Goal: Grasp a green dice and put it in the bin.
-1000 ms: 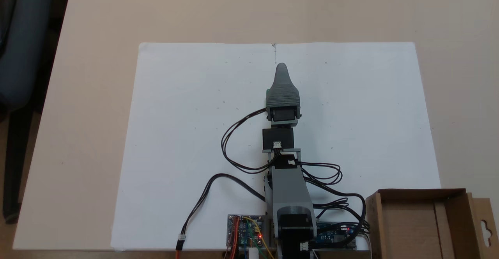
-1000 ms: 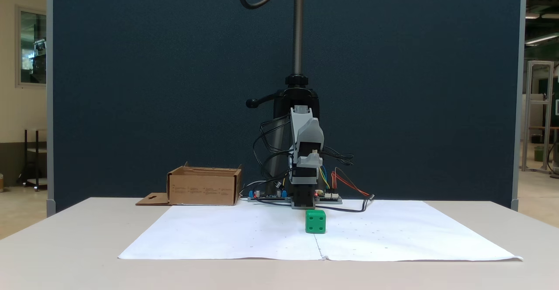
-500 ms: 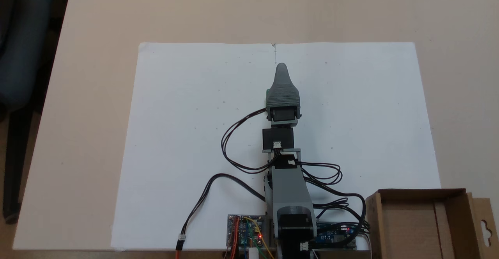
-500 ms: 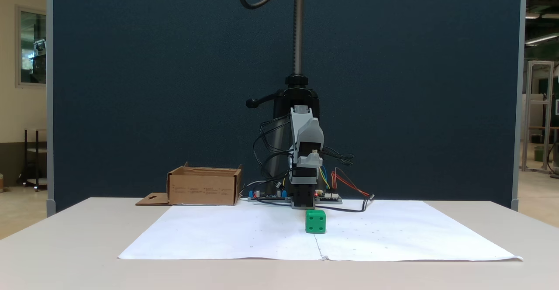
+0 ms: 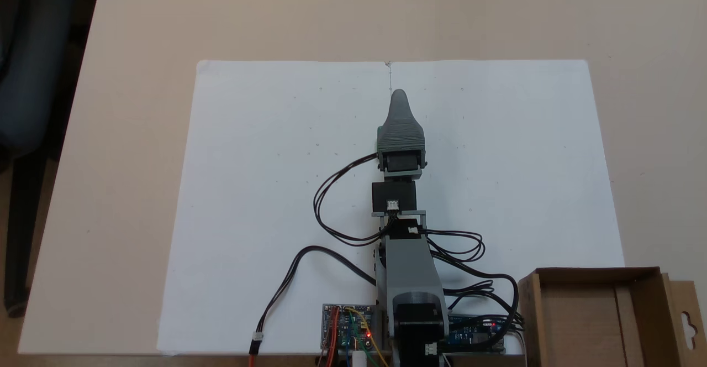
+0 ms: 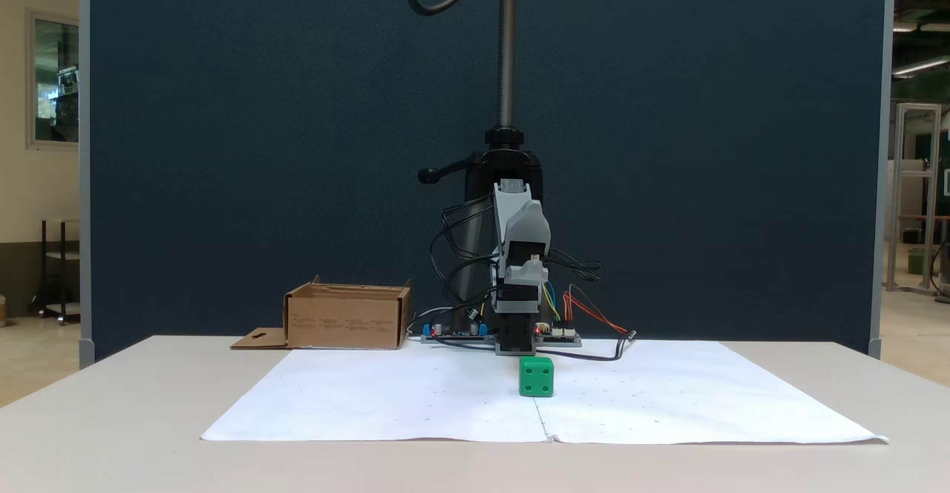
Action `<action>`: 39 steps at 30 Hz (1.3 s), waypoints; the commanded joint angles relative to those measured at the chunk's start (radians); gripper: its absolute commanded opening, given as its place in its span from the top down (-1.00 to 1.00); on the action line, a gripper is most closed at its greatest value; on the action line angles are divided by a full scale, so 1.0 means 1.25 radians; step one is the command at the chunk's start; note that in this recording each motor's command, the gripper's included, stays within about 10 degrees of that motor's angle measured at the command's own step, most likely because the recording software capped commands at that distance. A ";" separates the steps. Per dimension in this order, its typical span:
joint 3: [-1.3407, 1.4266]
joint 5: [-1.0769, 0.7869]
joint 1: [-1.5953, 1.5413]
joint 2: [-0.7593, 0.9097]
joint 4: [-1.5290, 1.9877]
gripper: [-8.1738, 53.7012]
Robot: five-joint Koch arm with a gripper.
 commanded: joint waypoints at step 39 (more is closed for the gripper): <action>-0.785 0.152 -0.002 0.088 1.382 -0.64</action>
